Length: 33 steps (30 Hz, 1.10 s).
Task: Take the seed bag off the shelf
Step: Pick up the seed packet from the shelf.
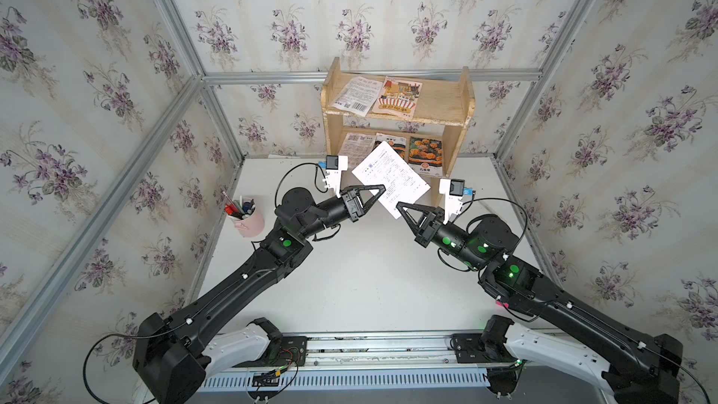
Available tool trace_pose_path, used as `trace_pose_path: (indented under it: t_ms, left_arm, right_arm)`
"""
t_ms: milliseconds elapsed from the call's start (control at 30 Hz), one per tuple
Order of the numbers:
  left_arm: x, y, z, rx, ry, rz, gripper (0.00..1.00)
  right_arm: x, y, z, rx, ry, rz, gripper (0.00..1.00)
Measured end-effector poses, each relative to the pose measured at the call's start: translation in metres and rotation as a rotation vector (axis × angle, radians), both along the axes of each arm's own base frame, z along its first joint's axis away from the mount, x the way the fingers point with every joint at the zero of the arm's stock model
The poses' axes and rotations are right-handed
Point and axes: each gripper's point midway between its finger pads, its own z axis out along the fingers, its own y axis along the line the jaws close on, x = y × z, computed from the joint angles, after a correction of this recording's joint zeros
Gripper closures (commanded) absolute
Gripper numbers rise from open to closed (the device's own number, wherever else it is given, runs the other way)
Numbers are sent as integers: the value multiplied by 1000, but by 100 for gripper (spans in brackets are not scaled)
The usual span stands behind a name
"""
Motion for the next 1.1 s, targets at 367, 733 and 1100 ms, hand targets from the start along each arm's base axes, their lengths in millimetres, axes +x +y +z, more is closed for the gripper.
trace_pose_path:
  t_ms: [367,733,1100]
  left_arm:
    - [-35,-6,26,113,-139,-150,100]
    - [-80,-8,7,327,-204,-396,100]
    - [-85,-8,-13,407,-182,-450,100]
  right_arm:
    - [-13,-15,33,-100,-83,-7,54]
    - [-33,-14,35,-315,-130,93,61]
    - [-41,-14,21,-388,-110,146,86]
